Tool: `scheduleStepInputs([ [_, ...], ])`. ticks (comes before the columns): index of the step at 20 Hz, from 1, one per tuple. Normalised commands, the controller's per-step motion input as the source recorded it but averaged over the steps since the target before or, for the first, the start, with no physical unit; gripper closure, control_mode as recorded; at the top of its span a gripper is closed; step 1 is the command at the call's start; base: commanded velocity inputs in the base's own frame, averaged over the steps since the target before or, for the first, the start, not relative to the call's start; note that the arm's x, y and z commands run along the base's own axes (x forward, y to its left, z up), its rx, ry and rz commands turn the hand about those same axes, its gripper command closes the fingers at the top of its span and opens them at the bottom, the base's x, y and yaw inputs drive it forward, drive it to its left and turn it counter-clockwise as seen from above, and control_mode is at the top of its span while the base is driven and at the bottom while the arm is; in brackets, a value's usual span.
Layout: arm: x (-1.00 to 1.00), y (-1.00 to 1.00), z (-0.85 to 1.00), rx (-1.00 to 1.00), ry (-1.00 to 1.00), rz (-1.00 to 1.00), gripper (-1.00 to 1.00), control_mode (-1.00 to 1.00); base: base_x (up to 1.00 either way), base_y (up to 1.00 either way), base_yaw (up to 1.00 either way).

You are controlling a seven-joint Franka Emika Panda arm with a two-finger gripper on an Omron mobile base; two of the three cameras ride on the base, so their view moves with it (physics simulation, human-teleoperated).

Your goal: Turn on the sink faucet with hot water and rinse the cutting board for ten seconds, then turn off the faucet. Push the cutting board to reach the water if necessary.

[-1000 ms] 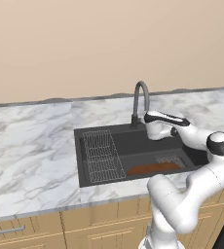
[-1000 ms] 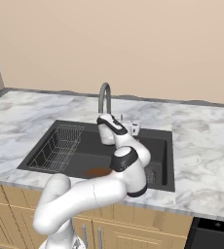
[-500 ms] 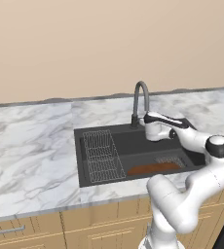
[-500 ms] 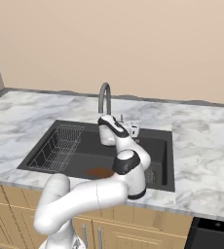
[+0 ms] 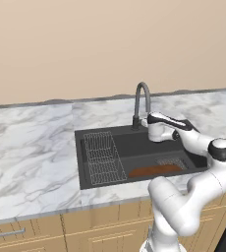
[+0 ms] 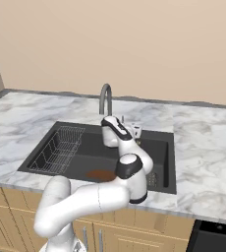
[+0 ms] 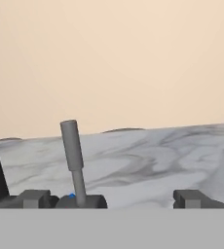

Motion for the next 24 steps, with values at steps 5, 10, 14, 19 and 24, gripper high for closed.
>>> scheduleStepInputs([
  [5, 0.17, 0.00, 0.00, 0.00, -0.04, 0.00, -1.00, -1.00, 0.00, 0.00, 0.00],
  [10, 0.15, 0.00, 0.00, 0.00, -0.04, 0.00, -1.00, -1.00, 0.00, 0.00, 0.00],
  [14, 0.05, 0.00, 0.00, 0.00, 0.00, 0.00, -1.00, -1.00, 0.00, 0.00, 0.00],
  [19, 0.00, 0.02, 0.00, 0.00, 0.00, 0.00, -1.00, -1.00, 0.00, 0.00, 0.00],
  [24, 0.01, 0.02, 0.00, 0.00, 0.00, 0.00, -1.00, -1.00, 0.00, 0.00, 0.00],
])
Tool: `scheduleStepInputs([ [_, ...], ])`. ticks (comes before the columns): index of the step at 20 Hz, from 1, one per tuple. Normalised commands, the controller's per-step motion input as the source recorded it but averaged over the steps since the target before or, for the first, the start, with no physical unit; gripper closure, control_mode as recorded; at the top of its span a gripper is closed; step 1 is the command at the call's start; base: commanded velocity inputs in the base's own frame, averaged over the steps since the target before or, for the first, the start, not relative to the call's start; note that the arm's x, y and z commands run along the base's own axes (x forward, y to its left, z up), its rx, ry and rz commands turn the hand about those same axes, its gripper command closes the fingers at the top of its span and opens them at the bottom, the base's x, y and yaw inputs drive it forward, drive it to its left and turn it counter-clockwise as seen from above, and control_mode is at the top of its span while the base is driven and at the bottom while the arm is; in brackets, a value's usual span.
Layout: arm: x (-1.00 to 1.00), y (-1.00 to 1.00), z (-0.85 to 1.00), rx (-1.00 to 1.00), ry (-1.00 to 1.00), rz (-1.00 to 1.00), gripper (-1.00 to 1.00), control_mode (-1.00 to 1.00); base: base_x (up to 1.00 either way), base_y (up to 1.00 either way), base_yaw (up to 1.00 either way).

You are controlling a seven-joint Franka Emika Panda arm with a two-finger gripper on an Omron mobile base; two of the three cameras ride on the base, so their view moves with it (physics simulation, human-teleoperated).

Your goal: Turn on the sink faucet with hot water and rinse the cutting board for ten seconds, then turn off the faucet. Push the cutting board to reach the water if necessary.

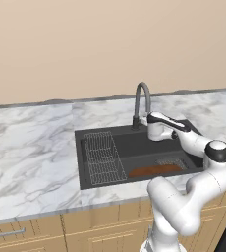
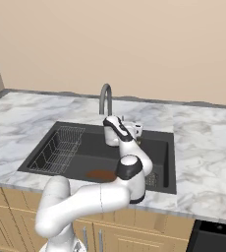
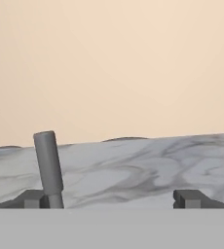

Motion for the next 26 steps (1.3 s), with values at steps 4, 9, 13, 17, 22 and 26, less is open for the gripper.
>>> scheduleStepInputs([
  [4, 0.06, 0.01, 0.00, 0.00, 0.00, 0.00, -1.00, -1.00, 0.00, 0.00, 0.00],
  [9, 0.05, 0.03, 0.00, 0.00, 0.00, 0.00, -1.00, -1.00, 0.00, 0.00, 0.00],
  [13, 0.06, 0.04, 0.00, 0.00, 0.00, 0.00, -1.00, -1.00, 0.00, 0.00, 0.00],
  [17, 0.08, 0.01, 0.00, 0.00, 0.00, 0.00, -1.00, -1.00, 0.00, 0.00, 0.00],
  [22, 0.12, 0.00, 0.00, 0.00, 0.00, 0.00, -1.00, -1.00, 0.00, 0.00, 0.00],
  [26, 0.16, 0.00, 0.00, 0.00, 0.00, 0.00, -1.00, -1.00, 0.00, 0.00, 0.00],
])
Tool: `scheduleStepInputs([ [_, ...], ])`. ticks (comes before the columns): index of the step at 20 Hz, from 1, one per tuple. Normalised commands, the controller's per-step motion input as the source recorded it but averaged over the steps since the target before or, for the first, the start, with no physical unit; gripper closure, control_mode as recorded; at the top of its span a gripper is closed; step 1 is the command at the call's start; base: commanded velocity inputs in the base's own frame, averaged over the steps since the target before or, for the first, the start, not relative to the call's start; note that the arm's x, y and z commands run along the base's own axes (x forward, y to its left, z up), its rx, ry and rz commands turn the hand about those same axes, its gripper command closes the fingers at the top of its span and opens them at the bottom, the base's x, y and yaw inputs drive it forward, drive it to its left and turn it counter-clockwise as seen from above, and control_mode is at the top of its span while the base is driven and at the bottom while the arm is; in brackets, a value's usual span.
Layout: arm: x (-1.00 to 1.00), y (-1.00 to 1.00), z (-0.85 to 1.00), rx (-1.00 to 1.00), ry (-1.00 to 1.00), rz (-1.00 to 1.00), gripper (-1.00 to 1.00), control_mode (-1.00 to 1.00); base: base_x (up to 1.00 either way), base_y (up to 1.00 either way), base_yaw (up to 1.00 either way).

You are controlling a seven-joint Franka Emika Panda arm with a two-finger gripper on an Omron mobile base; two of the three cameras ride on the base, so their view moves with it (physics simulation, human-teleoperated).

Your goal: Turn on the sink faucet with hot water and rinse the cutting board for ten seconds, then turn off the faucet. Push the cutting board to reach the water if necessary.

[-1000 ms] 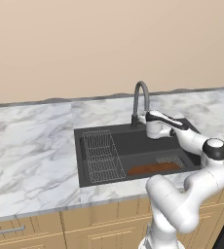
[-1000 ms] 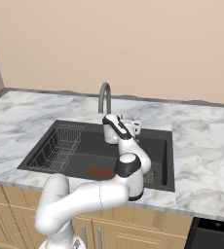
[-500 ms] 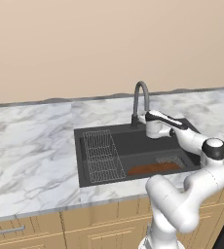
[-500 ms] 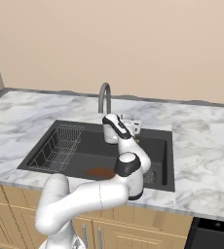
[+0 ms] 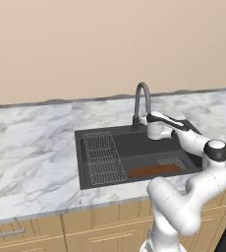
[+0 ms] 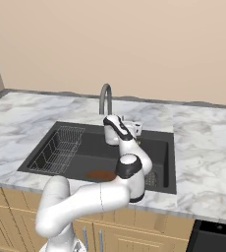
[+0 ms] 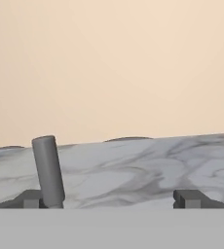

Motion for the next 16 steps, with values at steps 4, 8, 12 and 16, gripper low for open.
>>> scheduleStepInputs([
  [4, 0.18, 0.00, 0.00, 0.00, 0.00, 0.00, -1.00, -1.00, 0.00, 0.00, 0.00],
  [8, 0.20, 0.00, 0.00, 0.00, 0.00, 0.00, -1.00, -1.00, 0.00, 0.00, 0.00],
  [12, 0.02, 0.00, 0.00, 0.00, 0.00, 0.00, -1.00, -1.00, 0.00, 0.00, 0.00],
  [16, 0.00, 0.00, 0.00, 0.00, 0.00, 0.00, -1.00, -1.00, 0.00, 0.00, 0.00],
])
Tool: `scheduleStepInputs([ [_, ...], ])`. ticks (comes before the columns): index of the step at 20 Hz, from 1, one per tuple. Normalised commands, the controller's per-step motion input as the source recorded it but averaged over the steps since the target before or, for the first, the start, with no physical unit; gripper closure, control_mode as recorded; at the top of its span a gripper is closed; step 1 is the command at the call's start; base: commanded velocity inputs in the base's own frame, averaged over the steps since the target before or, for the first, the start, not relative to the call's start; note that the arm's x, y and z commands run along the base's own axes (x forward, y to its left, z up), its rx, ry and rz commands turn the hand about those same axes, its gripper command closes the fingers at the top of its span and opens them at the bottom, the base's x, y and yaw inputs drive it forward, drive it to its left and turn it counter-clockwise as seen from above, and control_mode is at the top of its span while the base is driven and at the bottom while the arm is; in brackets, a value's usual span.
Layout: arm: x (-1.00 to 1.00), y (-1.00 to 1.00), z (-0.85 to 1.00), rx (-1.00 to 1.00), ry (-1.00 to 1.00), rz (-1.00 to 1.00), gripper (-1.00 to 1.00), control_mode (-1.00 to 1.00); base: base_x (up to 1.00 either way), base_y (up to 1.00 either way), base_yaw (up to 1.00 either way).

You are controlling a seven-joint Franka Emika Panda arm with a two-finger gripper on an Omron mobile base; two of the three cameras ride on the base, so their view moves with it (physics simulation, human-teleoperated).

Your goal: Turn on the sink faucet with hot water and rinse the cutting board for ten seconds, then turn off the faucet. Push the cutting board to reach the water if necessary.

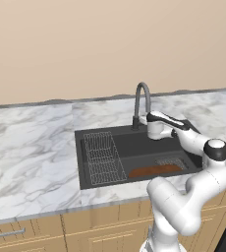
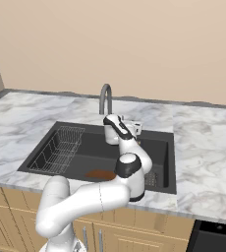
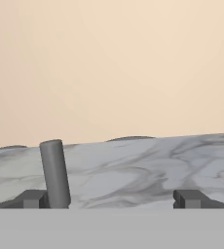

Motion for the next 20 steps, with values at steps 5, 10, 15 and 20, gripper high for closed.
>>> scheduleStepInputs([
  [5, 0.00, -0.03, 0.00, 0.00, 0.00, 0.00, -1.00, -1.00, 0.00, 0.00, 0.00],
  [10, 0.00, -0.22, 0.00, 0.00, 0.00, 0.00, -1.00, -1.00, 0.00, 0.00, 0.00],
  [15, 0.00, -0.40, 0.00, 0.01, 0.00, 0.00, -1.00, -1.00, 0.00, 0.00, 0.00],
  [20, 0.00, -0.48, 0.00, 0.02, 0.00, 0.00, -1.00, -1.00, 0.00, 0.00, 0.00],
])
